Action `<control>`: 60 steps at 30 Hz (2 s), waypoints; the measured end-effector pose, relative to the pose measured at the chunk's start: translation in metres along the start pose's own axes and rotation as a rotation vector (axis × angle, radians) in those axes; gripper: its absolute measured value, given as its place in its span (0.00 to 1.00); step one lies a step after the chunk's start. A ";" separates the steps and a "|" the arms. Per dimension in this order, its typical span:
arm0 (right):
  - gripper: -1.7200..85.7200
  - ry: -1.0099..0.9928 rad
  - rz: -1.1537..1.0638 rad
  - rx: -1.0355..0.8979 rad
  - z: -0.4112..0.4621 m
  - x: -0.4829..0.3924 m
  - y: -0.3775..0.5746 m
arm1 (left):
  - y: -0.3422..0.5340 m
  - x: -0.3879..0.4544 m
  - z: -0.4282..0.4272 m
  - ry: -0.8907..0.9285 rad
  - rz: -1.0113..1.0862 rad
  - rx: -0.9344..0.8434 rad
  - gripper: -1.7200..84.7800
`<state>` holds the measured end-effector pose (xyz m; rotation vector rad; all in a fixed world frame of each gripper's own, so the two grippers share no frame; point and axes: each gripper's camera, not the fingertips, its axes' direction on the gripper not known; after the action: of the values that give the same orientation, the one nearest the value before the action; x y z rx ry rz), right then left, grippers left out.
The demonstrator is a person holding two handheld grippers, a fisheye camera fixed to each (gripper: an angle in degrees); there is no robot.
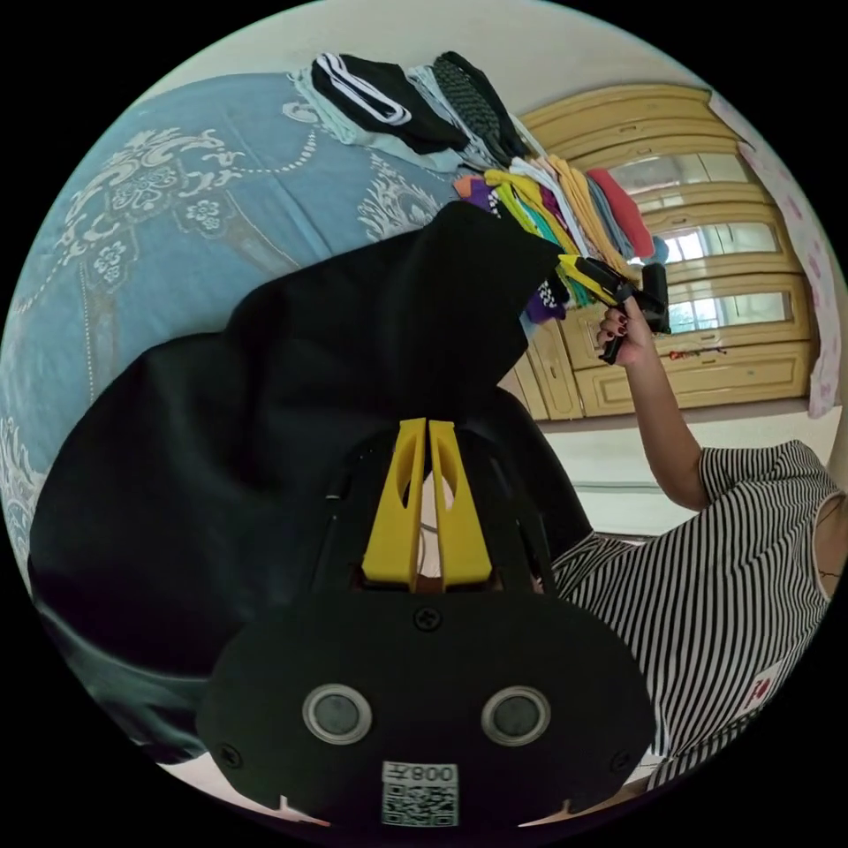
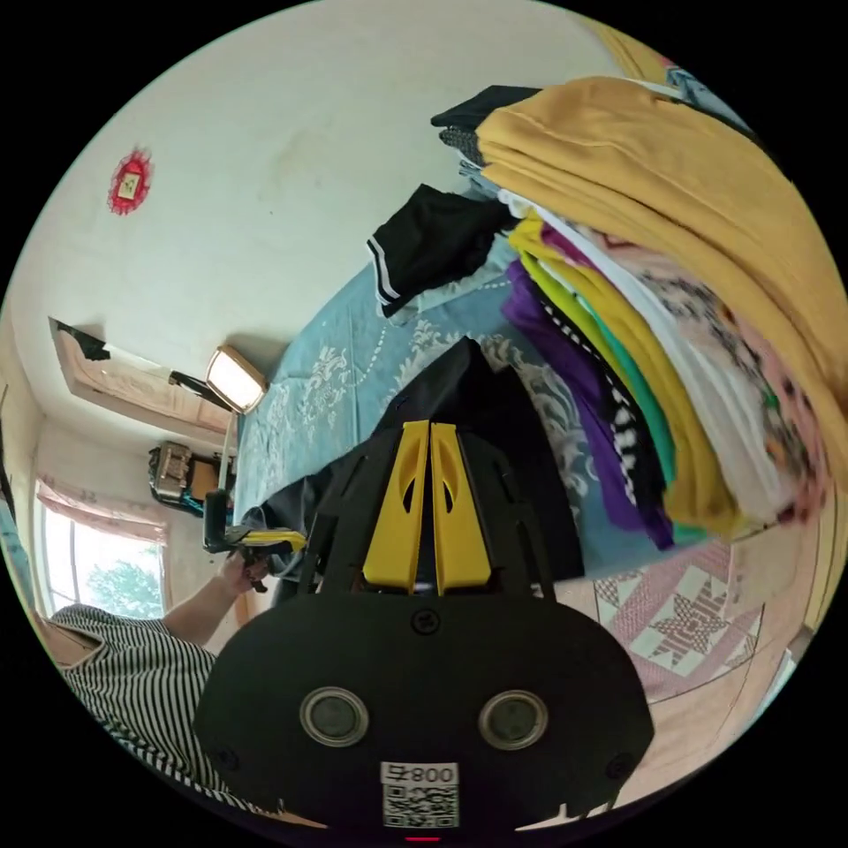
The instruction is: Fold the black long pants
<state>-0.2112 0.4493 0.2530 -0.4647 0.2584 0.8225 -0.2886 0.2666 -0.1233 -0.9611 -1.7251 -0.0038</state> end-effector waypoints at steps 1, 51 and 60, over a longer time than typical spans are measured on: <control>0.02 0.019 0.007 -0.003 -0.003 0.002 0.006 | 0.000 0.006 0.008 -0.003 0.009 -0.022 0.02; 0.02 0.130 -0.207 -0.242 0.003 -0.243 0.063 | 0.142 -0.029 0.023 -0.246 -0.268 0.001 0.02; 0.02 0.293 -0.567 -0.462 0.087 -0.377 0.064 | 0.183 -0.051 0.001 -0.222 -0.256 0.048 0.02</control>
<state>-0.5037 0.2882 0.4589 -1.0409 0.1892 0.2463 -0.1773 0.3599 -0.2459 -0.7207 -2.0351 -0.0231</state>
